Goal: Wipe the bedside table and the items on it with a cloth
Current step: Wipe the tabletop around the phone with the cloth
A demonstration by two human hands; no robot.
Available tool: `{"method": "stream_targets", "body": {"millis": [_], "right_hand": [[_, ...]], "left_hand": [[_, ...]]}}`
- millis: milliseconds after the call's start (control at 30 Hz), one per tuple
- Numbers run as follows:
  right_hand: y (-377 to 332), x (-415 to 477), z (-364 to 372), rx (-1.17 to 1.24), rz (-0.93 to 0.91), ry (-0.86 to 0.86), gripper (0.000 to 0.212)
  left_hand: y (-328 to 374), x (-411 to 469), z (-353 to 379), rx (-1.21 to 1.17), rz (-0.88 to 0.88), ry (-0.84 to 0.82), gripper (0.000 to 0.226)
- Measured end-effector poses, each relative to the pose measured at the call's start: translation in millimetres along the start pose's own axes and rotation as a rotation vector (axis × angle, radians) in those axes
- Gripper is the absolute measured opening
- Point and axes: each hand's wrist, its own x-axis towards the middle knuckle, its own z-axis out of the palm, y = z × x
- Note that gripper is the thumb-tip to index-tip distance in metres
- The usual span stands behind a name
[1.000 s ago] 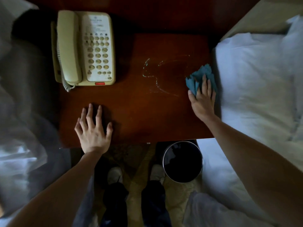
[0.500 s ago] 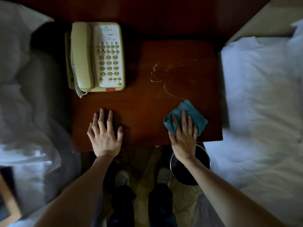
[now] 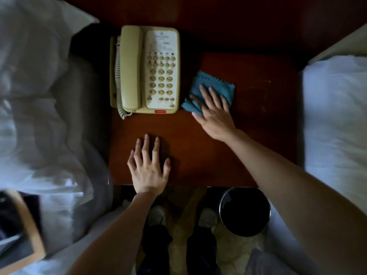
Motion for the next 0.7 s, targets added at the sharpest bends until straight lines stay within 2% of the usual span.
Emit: {"method": "stream_targets", "body": {"millis": [200, 367, 500, 700], "right_hand": [[24.1, 63.6, -26.0, 0.037, 0.043, -0.017, 0.057], [42.6, 77.1, -46.7, 0.067, 0.108, -0.038, 0.056], [81.0, 67.0, -57.0, 0.112, 0.201, -0.041, 0.057], [150.0, 31.8, -60.4, 0.171, 0.449, -0.001, 0.062]], "left_hand": [[-0.5, 0.1, 1.0, 0.015, 0.008, 0.004, 0.068], [-2.9, 0.4, 7.6, 0.012, 0.006, 0.021, 0.069], [-0.6, 0.7, 2.6, -0.013, -0.004, 0.034, 0.067], [1.6, -0.1, -2.3, -0.012, -0.015, 0.016, 0.067]]}}
